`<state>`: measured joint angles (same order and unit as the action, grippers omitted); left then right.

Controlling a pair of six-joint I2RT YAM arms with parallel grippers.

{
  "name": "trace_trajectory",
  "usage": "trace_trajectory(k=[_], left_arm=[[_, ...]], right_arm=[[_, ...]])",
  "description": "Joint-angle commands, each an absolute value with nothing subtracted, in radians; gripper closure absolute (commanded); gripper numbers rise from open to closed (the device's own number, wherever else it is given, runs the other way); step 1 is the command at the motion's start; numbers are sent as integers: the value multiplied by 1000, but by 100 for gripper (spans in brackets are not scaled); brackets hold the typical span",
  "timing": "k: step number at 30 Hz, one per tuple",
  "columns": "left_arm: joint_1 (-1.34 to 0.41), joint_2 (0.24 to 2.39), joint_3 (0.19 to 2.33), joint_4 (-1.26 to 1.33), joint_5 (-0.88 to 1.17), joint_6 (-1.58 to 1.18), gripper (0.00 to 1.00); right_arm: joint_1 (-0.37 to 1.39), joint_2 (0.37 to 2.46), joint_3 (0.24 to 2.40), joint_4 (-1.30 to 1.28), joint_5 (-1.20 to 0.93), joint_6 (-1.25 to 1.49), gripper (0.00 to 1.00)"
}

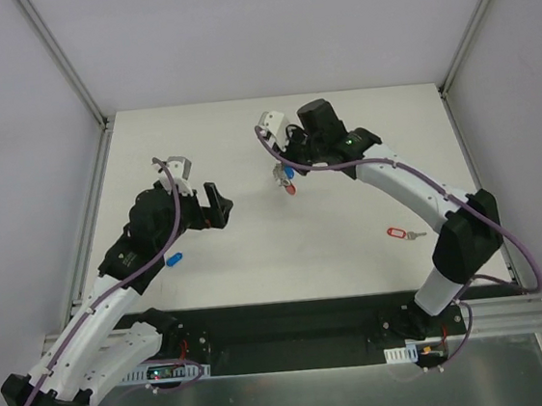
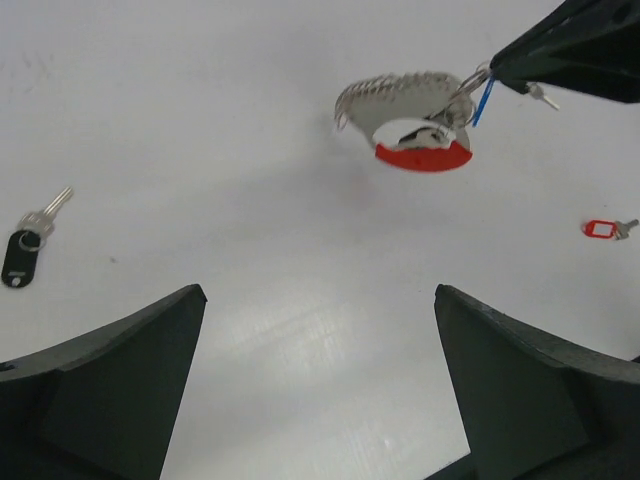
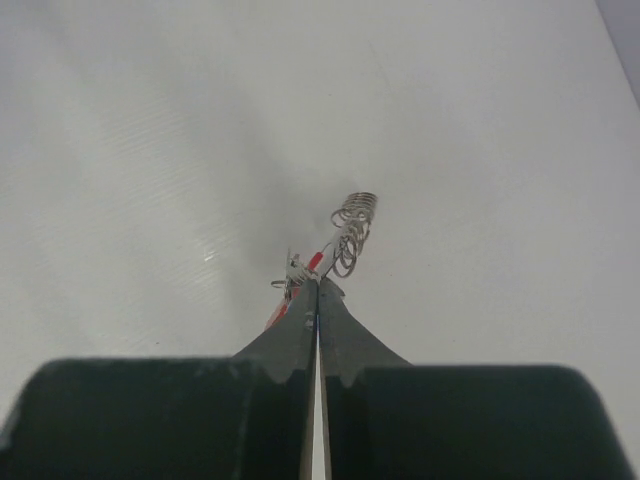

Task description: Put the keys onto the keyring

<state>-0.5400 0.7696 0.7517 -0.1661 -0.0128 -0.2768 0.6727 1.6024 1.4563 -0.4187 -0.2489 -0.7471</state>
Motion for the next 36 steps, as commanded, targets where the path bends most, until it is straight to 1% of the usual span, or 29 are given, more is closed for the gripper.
trace_trajectory(k=[1,4,8,10,13,18,19,21,22,24,25,27,28,30,31,32,33,34,36], left_arm=[[-445,773,805,-366,-18,-367,1],[-417,761,798,-390,-5,-353,1],[-399,741,781,-410,-17,-348,1],[-399,718,769,-410,-43,-356,1],[-397,680,744,-408,-84,-353,1],[-399,649,741,-408,-106,-357,1],[-397,644,742,-410,-112,-357,1],[-397,629,742,-410,-138,-360,1],[-397,626,747,-408,-147,-356,1],[-397,601,750,-405,-181,-336,1],[-397,592,752,-405,-193,-328,1],[-397,563,753,-400,-254,-328,1],[-397,555,752,-400,-280,-330,1],[-397,531,752,-400,-313,-325,1],[-397,525,752,-400,-342,-322,1],[-397,511,750,-400,-354,-322,1],[-397,503,752,-400,-368,-321,1],[-397,496,755,-400,-383,-315,1],[-397,469,758,-399,-393,-310,1]], right_arm=[[644,1702,1584,-348,-241,-729,99],[643,1765,1602,-359,-247,-718,99],[647,1792,1514,-350,-284,-666,99],[652,1792,1436,-338,-317,-632,99],[666,1787,1333,-302,-382,-542,98],[701,1805,1243,-276,-400,-399,98],[701,1804,1223,-269,-403,-376,92],[701,1783,1206,-241,-387,-333,77],[700,1769,1200,-235,-356,-298,62],[690,1740,1198,-224,-318,-258,49],[678,1699,1200,-221,-286,-221,41],[658,1652,1195,-207,-253,-186,33],[635,1607,1193,-204,-217,-151,20],[609,1550,1178,-206,-148,-121,13],[580,1520,1171,-206,-118,-109,6],[565,1450,1160,-210,-88,-80,0],[546,1416,1138,-213,-27,-69,4],[507,1373,1126,-219,-6,-60,4],[465,1257,1108,-253,107,-43,4]])
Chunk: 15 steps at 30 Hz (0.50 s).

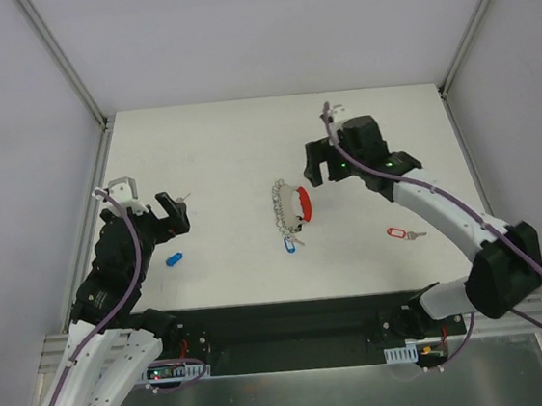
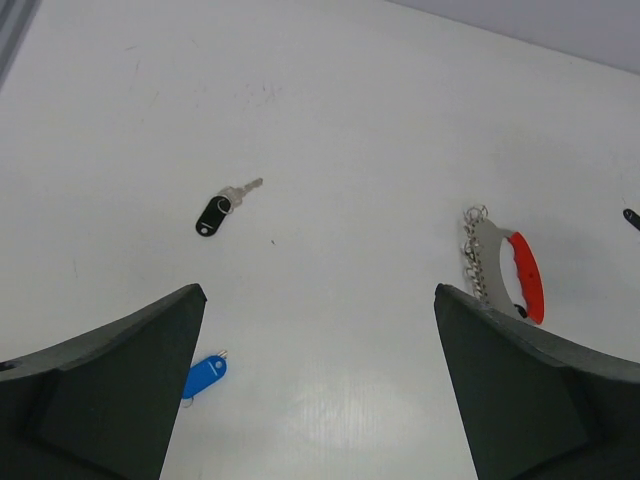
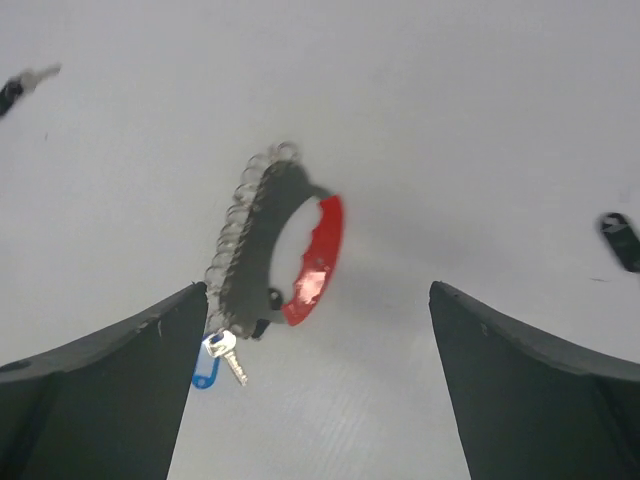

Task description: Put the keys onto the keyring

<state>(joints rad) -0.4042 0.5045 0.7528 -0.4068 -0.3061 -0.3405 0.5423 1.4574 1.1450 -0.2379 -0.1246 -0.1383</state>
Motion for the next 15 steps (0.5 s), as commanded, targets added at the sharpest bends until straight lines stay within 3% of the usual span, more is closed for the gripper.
trace_trajectory(k=[1,9,15], left_arm=[[-397,462,759,-399,-400,-299,1],[-397,405,762,-391,-407,-252,1],[-397,380,772,-376,-414,-218,1]], right_arm=[[428,1217,1091,-267,139,-38,4],[341,783,1023,-405,490,-63,4],[341,556,962,-437,633,-143,4]])
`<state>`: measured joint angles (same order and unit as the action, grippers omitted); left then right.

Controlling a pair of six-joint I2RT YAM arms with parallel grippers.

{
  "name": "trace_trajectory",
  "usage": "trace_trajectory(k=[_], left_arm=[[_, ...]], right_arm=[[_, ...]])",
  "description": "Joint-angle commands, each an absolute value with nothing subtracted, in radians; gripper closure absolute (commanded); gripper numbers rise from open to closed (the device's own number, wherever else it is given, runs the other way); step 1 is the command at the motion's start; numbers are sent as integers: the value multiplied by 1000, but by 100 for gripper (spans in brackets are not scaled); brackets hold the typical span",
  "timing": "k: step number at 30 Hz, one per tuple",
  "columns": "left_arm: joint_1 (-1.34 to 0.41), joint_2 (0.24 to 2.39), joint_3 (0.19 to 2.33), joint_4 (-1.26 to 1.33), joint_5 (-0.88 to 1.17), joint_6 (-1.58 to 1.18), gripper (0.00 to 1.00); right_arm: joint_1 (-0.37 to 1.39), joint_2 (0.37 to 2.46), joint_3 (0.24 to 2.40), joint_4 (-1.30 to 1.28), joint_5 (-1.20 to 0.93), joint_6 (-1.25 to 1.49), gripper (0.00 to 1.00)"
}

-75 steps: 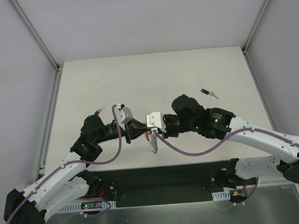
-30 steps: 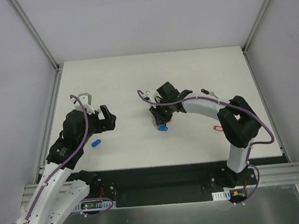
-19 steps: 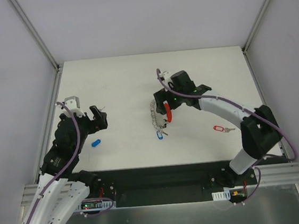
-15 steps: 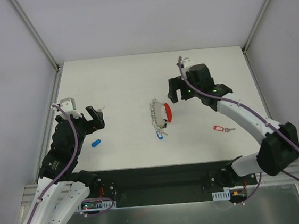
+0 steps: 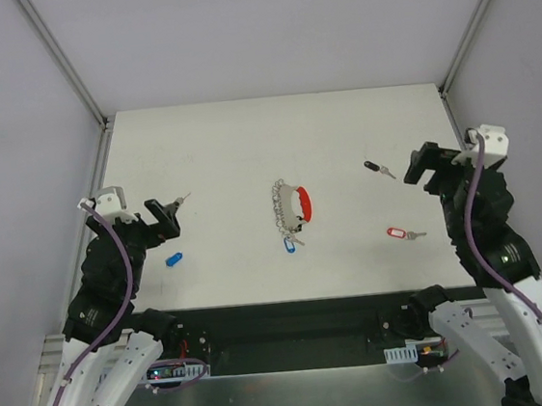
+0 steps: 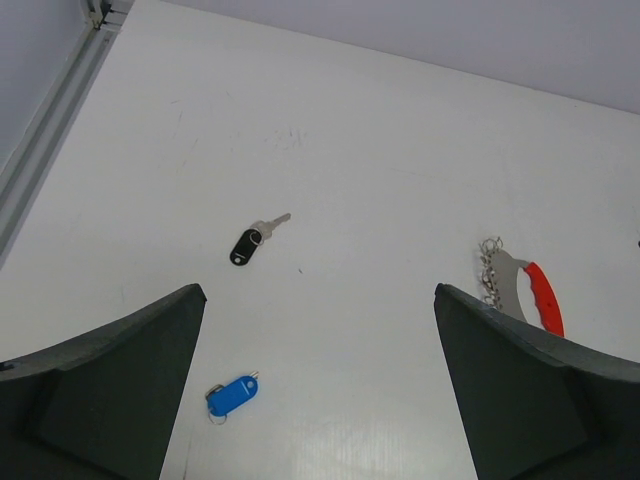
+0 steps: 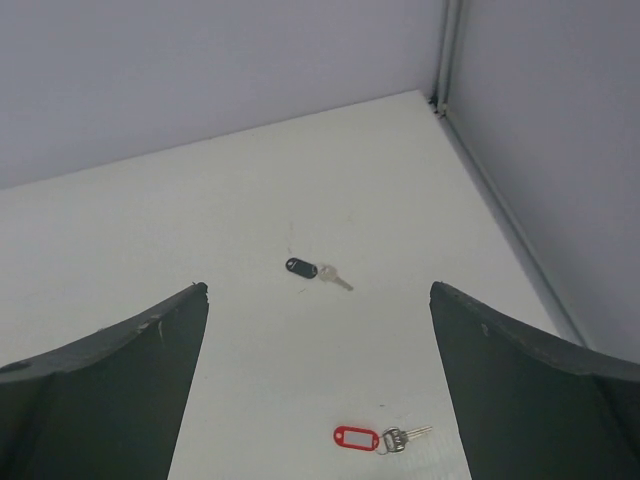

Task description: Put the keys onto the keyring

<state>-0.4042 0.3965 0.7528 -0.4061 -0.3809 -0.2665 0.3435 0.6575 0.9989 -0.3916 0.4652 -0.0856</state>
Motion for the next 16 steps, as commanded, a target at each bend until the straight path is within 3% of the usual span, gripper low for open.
trace_trajectory(k=[1,16], left_arm=[[-397,382,775,-373,-419,-209,1],[-397,364,730,-342,-446,-204,1]], right_arm=[[339,501,954,-437,644,-155,4],[341,314,874,-449,680,-252,4]])
